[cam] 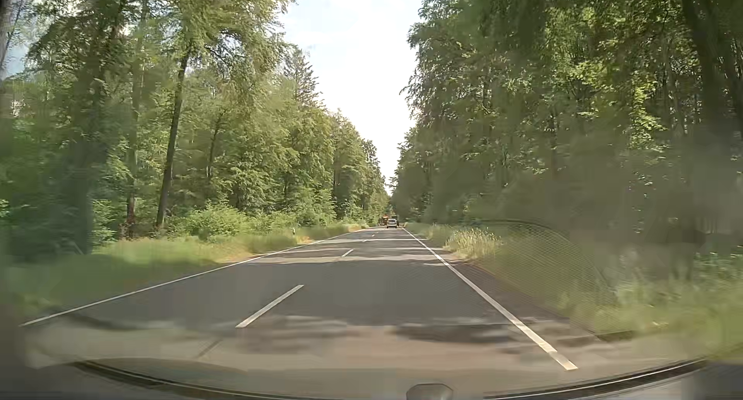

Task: Follow the waypoints while adhering to traffic rules and regulations

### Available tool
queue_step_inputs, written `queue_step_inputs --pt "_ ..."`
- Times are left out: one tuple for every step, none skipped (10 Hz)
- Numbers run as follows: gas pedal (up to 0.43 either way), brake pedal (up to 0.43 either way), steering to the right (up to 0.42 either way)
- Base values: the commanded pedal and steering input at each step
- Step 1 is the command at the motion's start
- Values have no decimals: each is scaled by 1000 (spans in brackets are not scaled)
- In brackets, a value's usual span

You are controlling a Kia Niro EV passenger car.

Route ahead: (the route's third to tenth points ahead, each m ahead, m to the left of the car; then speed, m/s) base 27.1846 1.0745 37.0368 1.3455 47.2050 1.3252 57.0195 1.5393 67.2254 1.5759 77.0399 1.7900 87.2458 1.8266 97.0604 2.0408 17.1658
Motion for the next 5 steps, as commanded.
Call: queue_step_inputs --pt "59 37 0" --pt "59 37 0" --pt "59 37 0" --pt "59 37 0" --pt "59 37 0"
